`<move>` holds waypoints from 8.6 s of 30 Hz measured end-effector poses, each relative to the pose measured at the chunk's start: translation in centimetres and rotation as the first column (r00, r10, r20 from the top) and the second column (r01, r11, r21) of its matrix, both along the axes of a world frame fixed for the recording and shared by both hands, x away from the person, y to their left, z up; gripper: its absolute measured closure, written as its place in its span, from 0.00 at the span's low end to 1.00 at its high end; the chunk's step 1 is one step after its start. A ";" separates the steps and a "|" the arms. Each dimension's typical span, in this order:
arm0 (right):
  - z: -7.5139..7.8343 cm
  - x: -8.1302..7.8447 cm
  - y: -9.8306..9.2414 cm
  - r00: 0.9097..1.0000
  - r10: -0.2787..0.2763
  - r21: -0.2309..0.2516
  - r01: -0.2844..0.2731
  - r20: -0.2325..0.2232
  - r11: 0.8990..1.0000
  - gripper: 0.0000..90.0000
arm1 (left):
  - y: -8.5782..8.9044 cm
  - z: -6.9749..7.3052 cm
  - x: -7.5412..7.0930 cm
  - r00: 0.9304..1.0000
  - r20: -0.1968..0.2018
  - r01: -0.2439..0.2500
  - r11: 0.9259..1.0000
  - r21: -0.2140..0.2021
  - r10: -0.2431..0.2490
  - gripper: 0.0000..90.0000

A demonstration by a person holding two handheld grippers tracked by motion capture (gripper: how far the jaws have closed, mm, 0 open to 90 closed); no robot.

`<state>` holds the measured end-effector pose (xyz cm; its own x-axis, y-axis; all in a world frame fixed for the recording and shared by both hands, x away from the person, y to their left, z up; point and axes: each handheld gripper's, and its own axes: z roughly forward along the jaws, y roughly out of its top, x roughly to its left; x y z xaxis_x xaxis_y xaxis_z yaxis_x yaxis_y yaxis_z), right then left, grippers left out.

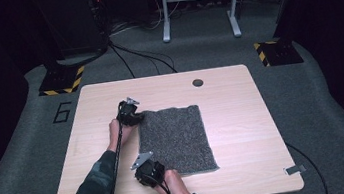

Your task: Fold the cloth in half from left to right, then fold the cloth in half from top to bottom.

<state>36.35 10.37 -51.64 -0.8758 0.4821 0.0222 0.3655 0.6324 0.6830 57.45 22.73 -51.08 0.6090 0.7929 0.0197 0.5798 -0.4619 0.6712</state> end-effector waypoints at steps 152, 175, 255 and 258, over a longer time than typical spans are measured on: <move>-0.3 -1.7 -16.8 0.917 -0.398 0.054 0.396 0.033 0.917 0.89 | -10.0 3.1 2.2 1.000 -0.022 0.020 0.994 0.104 -0.018 0.29; -0.1 -3.7 -17.8 0.929 -0.369 0.034 0.369 0.009 0.929 0.89 | -6.6 0.8 -3.6 0.997 -0.061 0.047 0.991 0.122 -0.040 0.27; 0.9 20.1 -15.8 0.856 -0.515 -0.032 0.514 -0.056 0.857 0.98 | -6.6 0.5 -0.4 0.997 -0.057 0.058 0.998 -0.011 -0.059 0.97; 1.2 20.0 -15.8 0.856 -0.515 -0.024 0.515 -0.049 0.857 0.98 | -6.3 0.9 -0.5 0.998 -0.045 0.050 0.999 -0.018 -0.050 0.97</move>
<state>56.37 -5.41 -50.48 -0.5000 0.8644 0.0537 0.6757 0.3506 0.6484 56.99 16.47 -50.23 0.6479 0.7614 -0.0219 0.5860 -0.4798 0.6530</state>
